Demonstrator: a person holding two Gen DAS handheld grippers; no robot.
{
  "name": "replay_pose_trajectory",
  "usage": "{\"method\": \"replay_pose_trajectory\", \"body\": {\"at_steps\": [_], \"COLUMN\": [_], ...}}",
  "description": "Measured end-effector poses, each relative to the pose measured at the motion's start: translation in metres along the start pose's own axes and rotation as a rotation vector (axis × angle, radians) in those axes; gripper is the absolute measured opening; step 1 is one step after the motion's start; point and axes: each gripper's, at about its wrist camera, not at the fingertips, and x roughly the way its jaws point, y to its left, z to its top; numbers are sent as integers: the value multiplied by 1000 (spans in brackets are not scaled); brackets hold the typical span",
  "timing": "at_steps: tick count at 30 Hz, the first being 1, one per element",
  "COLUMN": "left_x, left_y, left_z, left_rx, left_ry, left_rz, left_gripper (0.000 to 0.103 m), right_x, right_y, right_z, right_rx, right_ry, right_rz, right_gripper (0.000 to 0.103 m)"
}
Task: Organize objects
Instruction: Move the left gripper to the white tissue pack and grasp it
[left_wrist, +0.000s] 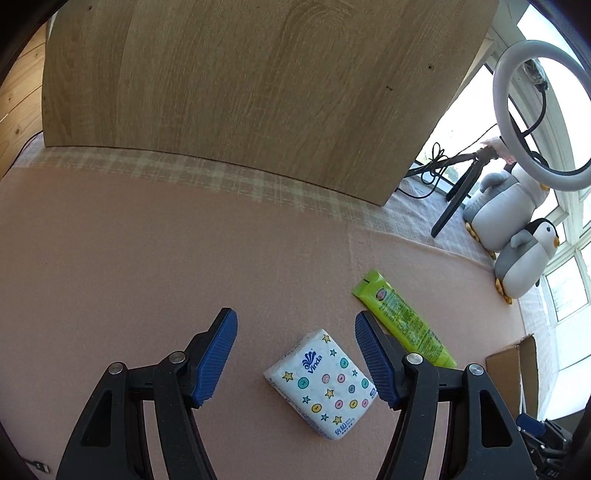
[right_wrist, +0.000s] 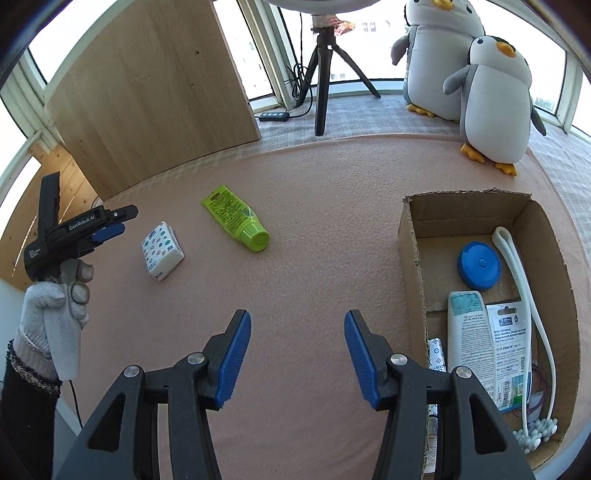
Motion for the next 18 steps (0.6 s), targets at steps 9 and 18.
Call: {"method": "replay_pose_trajectory", "body": {"at_steps": [9, 18], "left_x": [31, 56], "left_y": [-18, -27], "left_z": [13, -8], "left_rx": [87, 144], "left_ry": [50, 135], "left_rz": [50, 57], "left_gripper": [69, 49], "right_x": [0, 2], "right_y": [-2, -9], "right_z": [-2, -2], "right_rx": [2, 29], "right_ry": [-7, -12], "right_rz": [-12, -4], "right_gripper": [49, 49]}}
